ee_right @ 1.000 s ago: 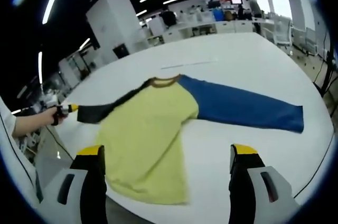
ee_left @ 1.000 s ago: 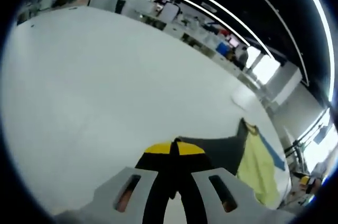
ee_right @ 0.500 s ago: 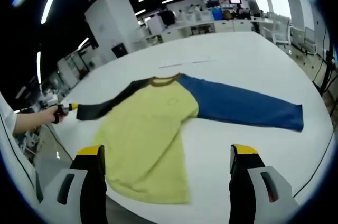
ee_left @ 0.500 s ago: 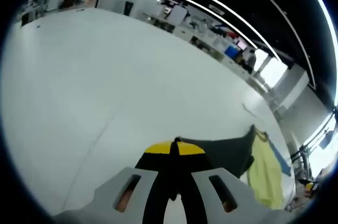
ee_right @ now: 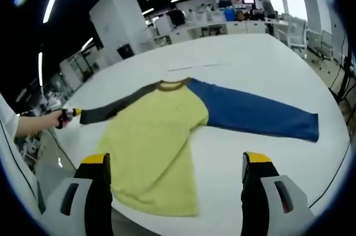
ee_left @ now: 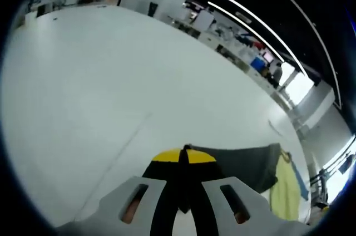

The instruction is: Fold the garment on the visible template until the final outline fits inside the template.

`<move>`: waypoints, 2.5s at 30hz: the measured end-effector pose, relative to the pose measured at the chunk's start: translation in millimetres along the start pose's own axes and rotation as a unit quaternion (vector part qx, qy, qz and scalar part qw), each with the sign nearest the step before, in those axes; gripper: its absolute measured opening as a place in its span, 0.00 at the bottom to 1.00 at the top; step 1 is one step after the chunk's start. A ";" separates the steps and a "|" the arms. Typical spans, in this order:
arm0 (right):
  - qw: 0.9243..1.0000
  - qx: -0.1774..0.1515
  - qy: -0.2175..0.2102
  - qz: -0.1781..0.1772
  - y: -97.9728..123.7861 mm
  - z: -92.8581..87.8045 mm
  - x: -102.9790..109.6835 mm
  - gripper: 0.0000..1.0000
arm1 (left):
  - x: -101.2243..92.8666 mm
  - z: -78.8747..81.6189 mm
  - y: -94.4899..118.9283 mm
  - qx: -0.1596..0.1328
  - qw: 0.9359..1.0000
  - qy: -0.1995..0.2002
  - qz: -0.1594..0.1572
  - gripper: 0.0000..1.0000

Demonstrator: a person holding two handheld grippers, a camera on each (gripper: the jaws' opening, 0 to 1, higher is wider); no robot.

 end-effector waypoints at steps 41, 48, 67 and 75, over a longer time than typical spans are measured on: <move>1.000 0.020 0.009 0.001 -11.8 -3.0 1.4 0.97 | 16.8 0.6 -44.9 0.029 0.999 -0.027 0.018 0.00; 1.000 0.023 0.006 0.000 -12.0 -5.5 0.2 0.97 | 18.4 0.6 -47.3 0.033 0.999 -0.031 0.019 0.00; 1.000 0.022 0.008 0.011 -17.2 -3.0 4.5 0.97 | 17.0 6.4 -43.8 0.031 0.998 -0.044 0.018 0.00; 1.000 0.015 0.007 0.016 -15.4 -0.2 6.9 0.97 | 13.0 8.8 -31.7 0.029 0.998 -0.049 0.015 0.00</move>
Point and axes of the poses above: the point that each gripper's makers call its tool centre point, and the gripper's own axes: y roughly backward along the fingers, x roughly to its left, z roughly out of its top, the point moved 1 cm from there along y, roughly backward along the fingers, and after that the axes turned 11 degrees about -x, right-handed, at the moved point
